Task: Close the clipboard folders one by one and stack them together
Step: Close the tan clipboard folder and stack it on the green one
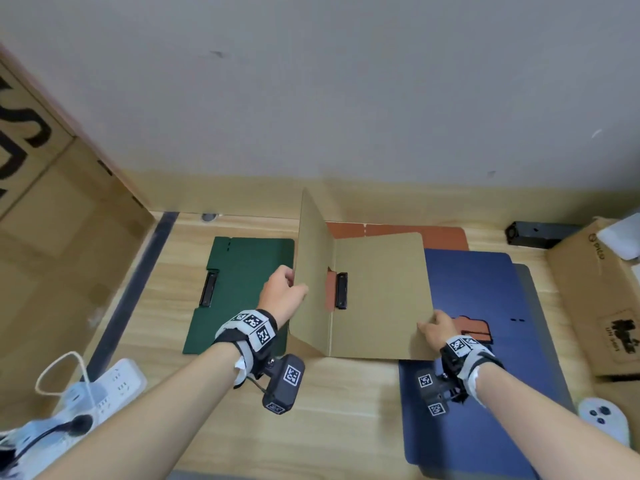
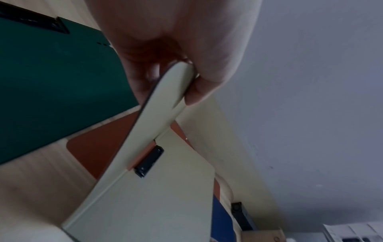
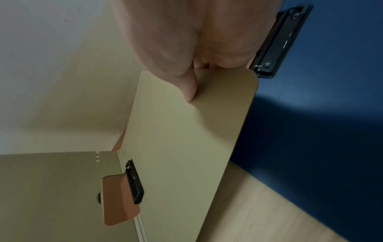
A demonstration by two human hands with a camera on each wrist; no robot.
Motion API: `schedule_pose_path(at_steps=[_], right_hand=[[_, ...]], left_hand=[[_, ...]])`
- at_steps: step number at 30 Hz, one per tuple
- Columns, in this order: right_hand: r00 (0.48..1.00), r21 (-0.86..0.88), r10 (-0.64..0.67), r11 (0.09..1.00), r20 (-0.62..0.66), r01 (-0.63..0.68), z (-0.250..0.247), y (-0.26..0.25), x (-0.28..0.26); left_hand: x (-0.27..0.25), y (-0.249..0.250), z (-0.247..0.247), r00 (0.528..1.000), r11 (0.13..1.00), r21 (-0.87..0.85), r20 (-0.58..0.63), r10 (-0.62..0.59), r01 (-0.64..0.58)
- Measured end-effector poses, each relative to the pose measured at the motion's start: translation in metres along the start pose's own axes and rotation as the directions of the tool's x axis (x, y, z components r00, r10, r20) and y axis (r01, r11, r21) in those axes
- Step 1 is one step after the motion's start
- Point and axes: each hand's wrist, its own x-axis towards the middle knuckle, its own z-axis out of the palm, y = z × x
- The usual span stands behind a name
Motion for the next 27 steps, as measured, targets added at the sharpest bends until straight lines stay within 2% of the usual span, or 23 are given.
schedule_pose_path(at_steps=[6,9,12,15,19,24,27], right_hand=[[0.995,0.112,0.035,0.993,0.095,-0.045,-0.003,0.003,0.006],[0.983,0.248,0.074,0.962,0.168,-0.114,-0.014,0.006,0.010],[0.975,0.331,0.088,0.931,0.202,-0.153,-0.025,0.009,0.015],[0.962,0.402,0.086,0.896,0.261,-0.189,-0.035,0.008,0.013],[0.944,0.407,0.084,0.887,0.319,-0.216,-0.042,0.006,0.013],[0.952,0.350,0.019,0.928,0.305,-0.131,-0.032,0.018,0.026],[0.944,0.318,-0.026,0.945,0.328,-0.084,-0.022,0.027,0.033]], left_hand=[[-0.012,0.026,0.029,0.982,0.986,-0.121,0.142,0.128,-0.111],[-0.016,0.035,0.050,0.963,0.979,-0.100,0.187,0.193,-0.177],[-0.018,0.043,0.070,0.940,0.978,-0.065,0.270,0.208,-0.198],[-0.010,0.043,0.092,0.936,0.986,-0.009,0.312,0.162,-0.168],[0.015,0.027,0.112,0.960,0.987,0.139,0.276,0.041,-0.082],[0.029,0.004,0.125,0.978,0.970,0.237,0.184,-0.103,0.058],[0.031,-0.012,0.130,0.969,0.953,0.265,0.160,-0.190,0.144]])
